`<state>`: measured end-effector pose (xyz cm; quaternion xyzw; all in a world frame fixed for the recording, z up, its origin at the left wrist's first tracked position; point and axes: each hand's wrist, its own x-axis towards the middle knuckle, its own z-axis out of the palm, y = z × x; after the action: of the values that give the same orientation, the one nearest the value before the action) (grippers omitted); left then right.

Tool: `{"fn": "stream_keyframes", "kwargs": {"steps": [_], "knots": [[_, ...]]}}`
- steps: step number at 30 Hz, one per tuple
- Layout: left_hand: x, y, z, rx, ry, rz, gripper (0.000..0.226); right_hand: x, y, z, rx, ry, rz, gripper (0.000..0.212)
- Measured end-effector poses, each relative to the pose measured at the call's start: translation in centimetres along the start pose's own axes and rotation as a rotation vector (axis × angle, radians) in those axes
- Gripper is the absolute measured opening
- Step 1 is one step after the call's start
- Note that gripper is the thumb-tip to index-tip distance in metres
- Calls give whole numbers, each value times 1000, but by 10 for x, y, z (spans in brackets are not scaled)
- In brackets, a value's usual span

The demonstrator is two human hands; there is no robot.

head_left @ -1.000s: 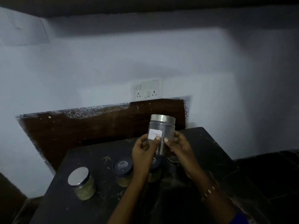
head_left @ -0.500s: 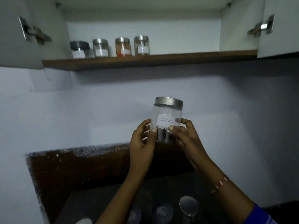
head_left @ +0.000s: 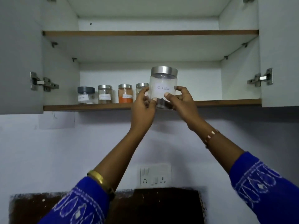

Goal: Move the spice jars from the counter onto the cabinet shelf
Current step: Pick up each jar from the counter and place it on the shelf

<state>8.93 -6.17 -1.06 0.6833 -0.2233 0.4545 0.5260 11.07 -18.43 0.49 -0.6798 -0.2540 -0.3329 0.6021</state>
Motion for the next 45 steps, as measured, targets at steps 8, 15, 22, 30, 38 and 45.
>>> {"fn": "stream_keyframes", "kwargs": {"steps": [8,15,22,30,38,45], "knots": [[74,-19,44,199,-77,-50,42,77,19,-14,-178,-41,-20,51],[104,-47,62,523,-226,-121,48,118,52,-16,-491,-156,10,52],[132,-51,81,805,-540,-228,46,149,69,-7,-680,-173,90,56],[163,-70,90,1036,-746,-329,26,177,79,-1,-981,-436,143,26],[163,-71,94,983,-697,-459,27,184,82,9,-1031,-570,195,27],[149,-83,95,830,-250,-216,32,161,85,7,-838,-132,13,17]]}}
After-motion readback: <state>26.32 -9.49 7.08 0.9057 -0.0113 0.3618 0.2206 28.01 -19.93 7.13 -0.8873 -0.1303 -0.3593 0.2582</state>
